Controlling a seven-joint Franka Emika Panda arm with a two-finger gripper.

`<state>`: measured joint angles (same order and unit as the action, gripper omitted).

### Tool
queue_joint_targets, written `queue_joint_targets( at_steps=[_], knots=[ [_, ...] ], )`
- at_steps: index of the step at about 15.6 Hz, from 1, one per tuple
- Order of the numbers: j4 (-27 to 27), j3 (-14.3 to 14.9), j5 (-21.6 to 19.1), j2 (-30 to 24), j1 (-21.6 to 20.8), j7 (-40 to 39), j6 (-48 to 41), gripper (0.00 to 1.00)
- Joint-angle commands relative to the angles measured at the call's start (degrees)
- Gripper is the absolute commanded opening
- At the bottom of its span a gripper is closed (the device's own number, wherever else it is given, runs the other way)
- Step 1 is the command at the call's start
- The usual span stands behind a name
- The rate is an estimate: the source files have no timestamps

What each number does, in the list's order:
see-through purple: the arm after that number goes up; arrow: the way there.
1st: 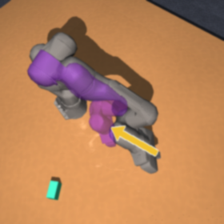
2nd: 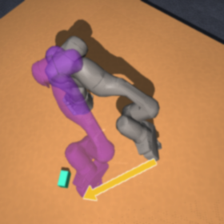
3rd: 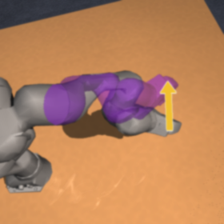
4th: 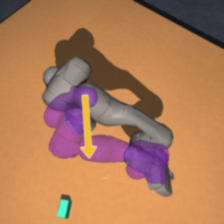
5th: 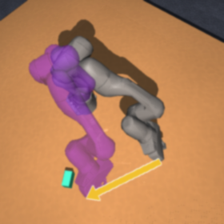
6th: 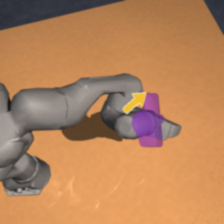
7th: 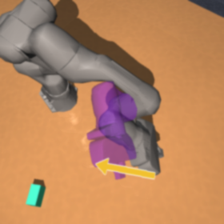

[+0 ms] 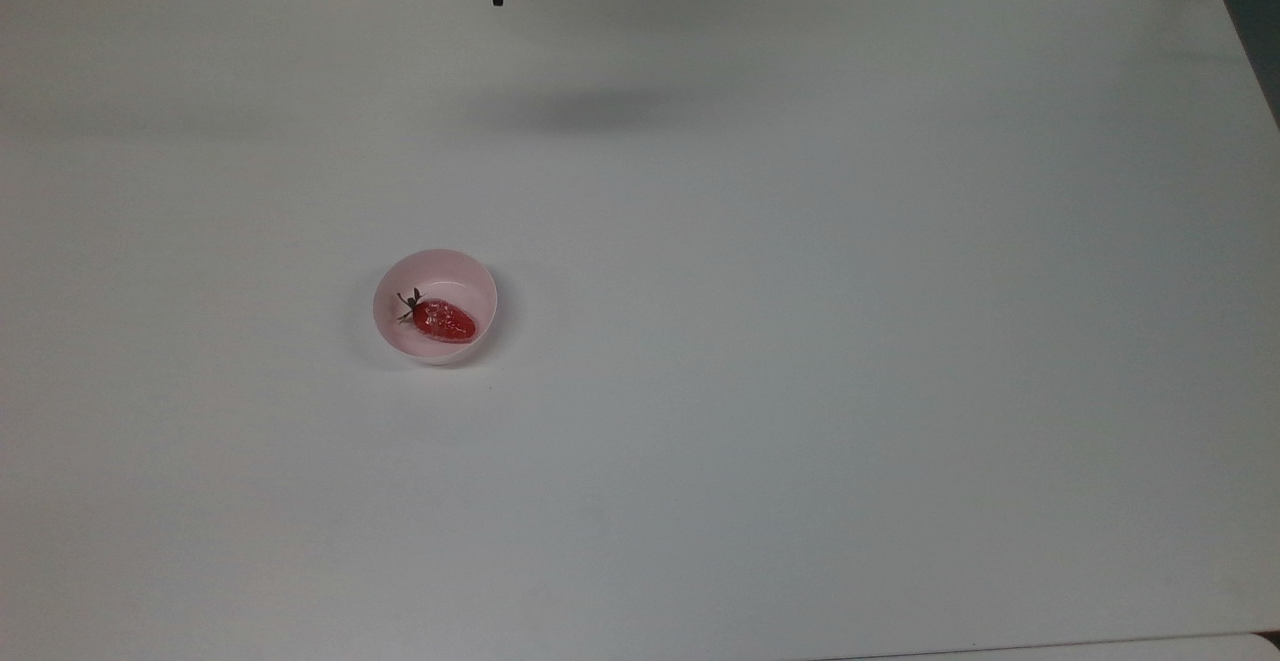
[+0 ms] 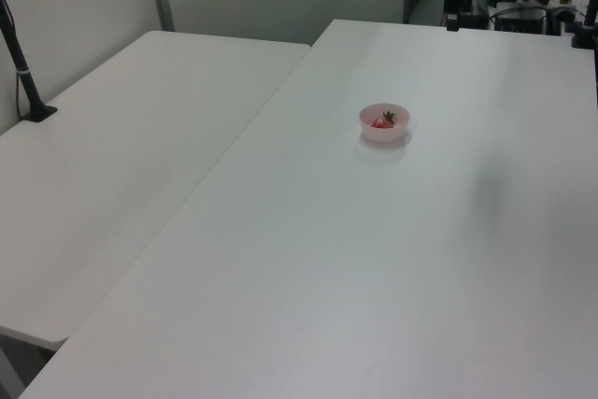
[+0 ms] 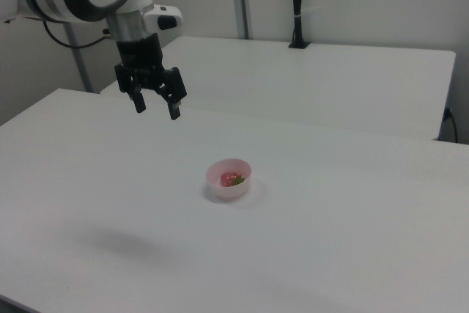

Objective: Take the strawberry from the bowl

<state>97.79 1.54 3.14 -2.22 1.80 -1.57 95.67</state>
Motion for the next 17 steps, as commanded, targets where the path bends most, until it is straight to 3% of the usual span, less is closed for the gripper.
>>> queue_joint_targets(
  at_steps=[1, 14, 16, 17],
  knots=[
    [-1.9, 0.4, -1.3, 0.8, 0.4, -1.4, -2.2, 1.00],
    [-2.0, 0.7, -1.4, 0.9, 0.4, -1.1, -2.2, 1.00],
    [-4.0, 0.9, -1.5, 1.8, 0.4, -0.8, -2.2, 1.00],
    [-7.1, 1.2, -1.4, 4.9, 0.3, -0.7, -2.2, 1.00]
  ],
)
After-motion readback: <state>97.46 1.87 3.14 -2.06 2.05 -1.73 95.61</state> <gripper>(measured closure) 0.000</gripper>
